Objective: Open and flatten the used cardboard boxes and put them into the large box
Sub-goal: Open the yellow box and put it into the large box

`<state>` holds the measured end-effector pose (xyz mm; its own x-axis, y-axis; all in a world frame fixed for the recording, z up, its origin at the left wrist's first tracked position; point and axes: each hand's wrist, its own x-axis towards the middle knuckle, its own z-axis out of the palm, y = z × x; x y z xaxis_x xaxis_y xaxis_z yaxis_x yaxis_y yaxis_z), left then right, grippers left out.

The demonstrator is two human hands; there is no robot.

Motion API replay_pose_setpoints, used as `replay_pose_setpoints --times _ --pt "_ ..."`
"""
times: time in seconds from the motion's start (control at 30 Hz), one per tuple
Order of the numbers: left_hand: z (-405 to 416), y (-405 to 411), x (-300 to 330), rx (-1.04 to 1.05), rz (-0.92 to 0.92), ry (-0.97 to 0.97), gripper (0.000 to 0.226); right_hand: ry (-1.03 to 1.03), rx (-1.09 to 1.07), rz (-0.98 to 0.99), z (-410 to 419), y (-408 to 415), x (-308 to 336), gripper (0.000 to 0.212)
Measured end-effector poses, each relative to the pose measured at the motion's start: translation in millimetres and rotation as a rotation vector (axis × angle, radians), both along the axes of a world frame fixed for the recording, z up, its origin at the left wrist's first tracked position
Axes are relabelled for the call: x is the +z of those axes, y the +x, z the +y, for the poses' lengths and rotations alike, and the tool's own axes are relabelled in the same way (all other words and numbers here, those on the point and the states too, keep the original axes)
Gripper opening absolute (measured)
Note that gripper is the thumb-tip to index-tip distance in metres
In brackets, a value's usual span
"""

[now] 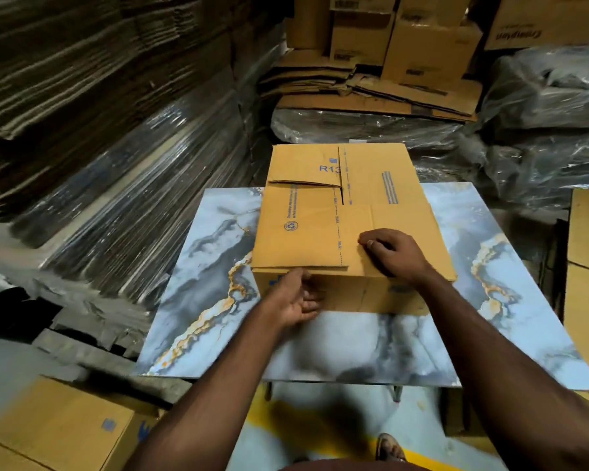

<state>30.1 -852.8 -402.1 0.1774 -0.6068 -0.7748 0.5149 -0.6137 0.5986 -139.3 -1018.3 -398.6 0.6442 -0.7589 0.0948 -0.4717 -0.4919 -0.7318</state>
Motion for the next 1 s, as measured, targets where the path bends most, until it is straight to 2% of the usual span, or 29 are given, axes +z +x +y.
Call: replay_pose_setpoints --times 0.07,0.13,0.27,0.33,0.4,0.47,0.67,0.77,0.87,1.0 --pt "5 13 25 -0.141 -0.144 -0.027 0.029 0.060 -0.037 -0.026 -1 0 1 0.022" --pt "5 22 44 -0.247 -0.394 -0.053 0.019 0.131 -0.071 -0.033 -3 6 5 0.022" --pt "-24 30 53 -0.264 -0.850 -0.155 0.017 0.190 -0.181 -0.061 -8 23 18 0.023" --pt "-43 26 53 -0.396 -1.079 -0.047 0.032 0.198 -0.244 -0.092 -13 30 22 0.023" --pt "-63 19 49 -0.536 -1.215 0.073 0.059 0.160 -0.299 -0.127 -22 36 24 0.021" --pt "-81 10 47 -0.591 -1.277 0.141 0.073 0.119 -0.323 -0.160 -33 43 29 0.021" --pt "-120 -4 38 -0.634 -1.327 0.244 0.093 0.164 -0.287 -0.099 -79 81 39 0.028" --pt "-127 0 29 -0.631 -1.358 0.255 0.104 0.161 -0.371 -0.067 -93 96 26 0.034" --pt "-130 5 22 -0.637 -1.366 0.272 0.112 0.006 -0.489 0.041 -97 91 2 0.033" --pt "-137 7 33 -0.681 -1.428 0.306 0.102 -0.229 -0.363 0.139 -94 84 -18 0.029"
